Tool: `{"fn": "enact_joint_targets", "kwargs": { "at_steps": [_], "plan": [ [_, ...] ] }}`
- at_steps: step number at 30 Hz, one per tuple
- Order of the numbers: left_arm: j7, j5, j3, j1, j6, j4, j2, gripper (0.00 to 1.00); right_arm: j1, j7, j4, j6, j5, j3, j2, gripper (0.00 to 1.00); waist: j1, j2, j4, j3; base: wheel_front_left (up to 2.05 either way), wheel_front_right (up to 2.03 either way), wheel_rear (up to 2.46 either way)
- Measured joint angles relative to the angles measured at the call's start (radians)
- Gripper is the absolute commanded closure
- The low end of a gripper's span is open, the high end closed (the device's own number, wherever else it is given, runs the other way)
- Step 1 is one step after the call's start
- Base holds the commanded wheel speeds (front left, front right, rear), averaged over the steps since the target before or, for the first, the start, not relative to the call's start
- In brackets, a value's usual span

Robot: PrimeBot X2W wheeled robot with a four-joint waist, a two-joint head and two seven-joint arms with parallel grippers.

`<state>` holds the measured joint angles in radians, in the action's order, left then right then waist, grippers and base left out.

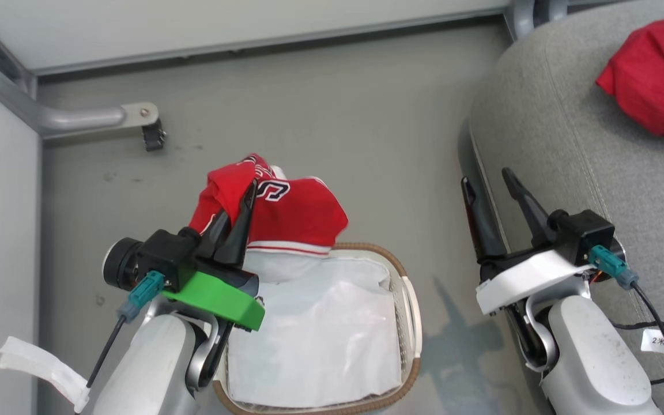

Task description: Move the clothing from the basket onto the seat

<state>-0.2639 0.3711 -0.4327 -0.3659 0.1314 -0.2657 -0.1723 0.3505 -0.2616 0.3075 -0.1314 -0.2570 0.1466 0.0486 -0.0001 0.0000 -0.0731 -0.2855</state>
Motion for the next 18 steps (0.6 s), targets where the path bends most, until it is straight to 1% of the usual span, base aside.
{"fn": "enact_joint_targets", "kwargs": {
  "at_steps": [11,15,18],
  "plan": [
    [0.0,-0.018,0.03,0.02,0.0,0.111,0.025,1.0,-0.078,0.0,0.039,0.0,-0.017,0.037,0.0,0.0,0.0,0.0,0.031,0.122,0.0,0.0,0.0],
    [0.0,-0.02,0.033,0.034,0.0,0.113,0.026,1.0,-0.085,0.0,0.04,0.0,-0.017,0.074,0.0,0.0,0.0,0.0,0.034,0.158,0.0,0.0,0.0],
    [0.0,-0.021,0.028,0.043,0.0,0.119,0.027,1.0,-0.085,0.0,0.033,0.0,-0.015,0.132,0.001,0.0,0.0,0.0,0.036,0.176,0.0,0.0,0.0]
  ]
}}
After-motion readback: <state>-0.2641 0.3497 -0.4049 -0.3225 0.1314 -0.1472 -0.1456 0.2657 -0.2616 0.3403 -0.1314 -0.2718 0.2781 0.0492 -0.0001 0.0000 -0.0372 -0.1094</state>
